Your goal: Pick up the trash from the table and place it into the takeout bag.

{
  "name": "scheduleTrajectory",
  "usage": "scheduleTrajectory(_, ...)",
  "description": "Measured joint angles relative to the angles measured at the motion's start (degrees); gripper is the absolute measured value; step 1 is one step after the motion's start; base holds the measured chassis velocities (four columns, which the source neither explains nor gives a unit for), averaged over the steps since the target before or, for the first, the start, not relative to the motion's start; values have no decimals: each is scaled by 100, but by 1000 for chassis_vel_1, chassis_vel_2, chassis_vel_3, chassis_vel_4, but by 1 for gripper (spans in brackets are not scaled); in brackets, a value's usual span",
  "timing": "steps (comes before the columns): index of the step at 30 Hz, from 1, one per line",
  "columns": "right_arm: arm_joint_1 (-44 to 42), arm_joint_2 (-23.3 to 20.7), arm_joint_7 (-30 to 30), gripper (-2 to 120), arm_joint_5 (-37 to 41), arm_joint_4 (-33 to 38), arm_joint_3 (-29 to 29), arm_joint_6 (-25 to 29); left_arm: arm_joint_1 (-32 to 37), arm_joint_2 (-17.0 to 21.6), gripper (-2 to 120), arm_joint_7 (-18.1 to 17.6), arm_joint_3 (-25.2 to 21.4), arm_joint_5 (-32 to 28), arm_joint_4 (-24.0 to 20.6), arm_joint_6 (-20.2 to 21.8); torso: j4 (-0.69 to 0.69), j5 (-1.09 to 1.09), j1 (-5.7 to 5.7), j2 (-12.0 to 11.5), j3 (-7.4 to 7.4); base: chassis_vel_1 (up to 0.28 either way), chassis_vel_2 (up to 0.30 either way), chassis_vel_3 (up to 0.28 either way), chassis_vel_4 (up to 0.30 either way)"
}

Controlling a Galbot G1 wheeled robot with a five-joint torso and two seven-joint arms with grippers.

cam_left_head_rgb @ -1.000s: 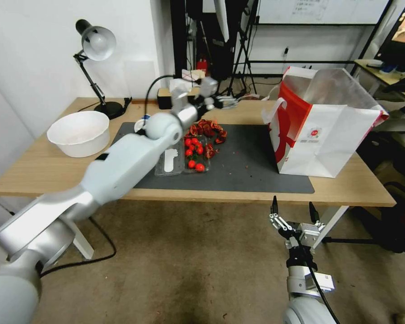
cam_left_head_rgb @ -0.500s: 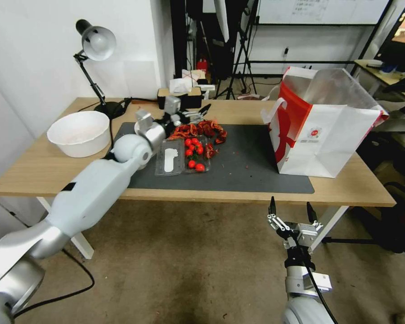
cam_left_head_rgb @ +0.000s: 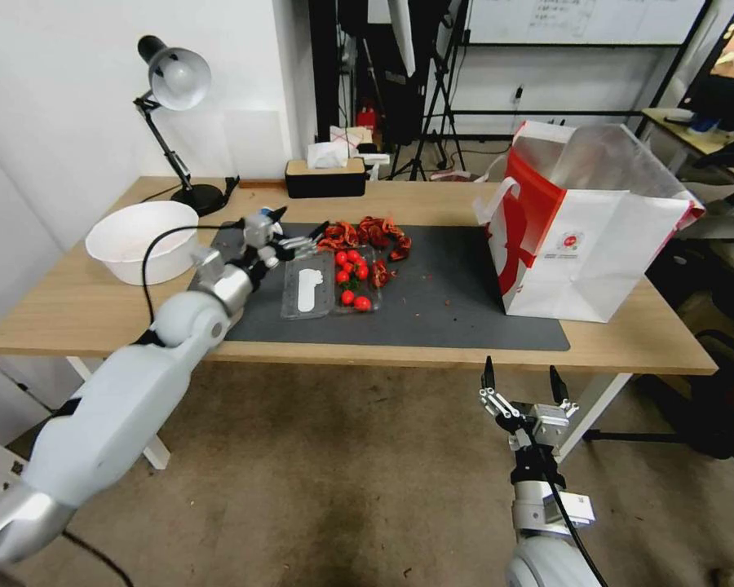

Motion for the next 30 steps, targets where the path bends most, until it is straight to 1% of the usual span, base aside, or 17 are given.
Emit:
scheduleTrajectory(1,0,0,0,100,0,0,0,0,0,0,100,0,0,0,0,0,0,0,0,0,0,0,0,0,0)
scheduleTrajectory(2,-3,1,-1,100,-1,0,-2,3,193,17,100,-111,-143,51,-125,-8,-1,-1,0,0,0,0,0,0,0)
scheduleTrajectory(4,-8,4,-2,100,-2,0,-7,10,524,56,100,-197,-374,196,-300,-63,-2,1,0,0,0,0,0,0,0)
scheduleTrajectory(5,-8,4,-2,100,-2,0,-7,10,524,56,100,-197,-374,196,-300,-63,-2,1,0,0,0,0,0,0,0)
scheduleTrajectory(8,-14,0,-3,100,-3,0,-8,21,1042,67,100,-223,-757,445,-509,-115,-1,0,0,-1,0,0,0,0,0)
scheduleTrajectory(9,-14,0,-3,100,-3,0,-8,21,1042,67,100,-223,-757,445,-509,-115,-1,0,0,-1,0,0,0,0,0)
scheduleTrajectory(12,-21,-4,-3,100,-3,-4,-9,37,1756,2,100,-269,-1220,767,-798,-139,-1,0,0,0,0,0,0,0,0)
scheduleTrajectory(14,-21,-3,-3,100,-3,-7,-9,41,1816,-9,100,-273,-1261,795,-822,-141,0,0,0,0,0,0,0,0,0)
scheduleTrajectory(16,-23,1,-3,100,-6,-21,-15,55,2296,-126,100,-298,-1627,1006,-1000,-209,0,0,0,0,0,0,0,0,0)
scheduleTrajectory(17,-23,1,-3,100,-6,-21,-15,55,2296,-126,100,-298,-1627,1006,-1000,-209,0,0,0,0,0,0,0,0,0)
scheduleTrajectory(21,-28,18,-5,100,-21,-26,-22,67,2842,-307,100,-332,-2116,1216,-1224,-351,-1,1,0,-1,0,0,0,0,0)
scheduleTrajectory(22,-28,18,-5,100,-21,-26,-22,67,2842,-307,100,-332,-2116,1216,-1224,-351,-1,1,0,-1,0,0,0,0,0)
scheduleTrajectory(25,-42,2,-7,100,-22,-26,-22,77,3348,-509,100,-330,-2497,1387,-1400,-498,-1,1,0,0,0,0,0,0,0)
scheduleTrajectory(27,-46,-2,-7,100,-21,-26,-20,79,3400,-532,100,-329,-2532,1407,-1414,-515,-1,1,0,0,0,0,0,0,0)
scheduleTrajectory(30,-55,-33,-6,100,-20,-20,-4,83,3869,-715,100,-316,-2773,1636,-1475,-728,-1,0,0,0,0,0,0,0,0)
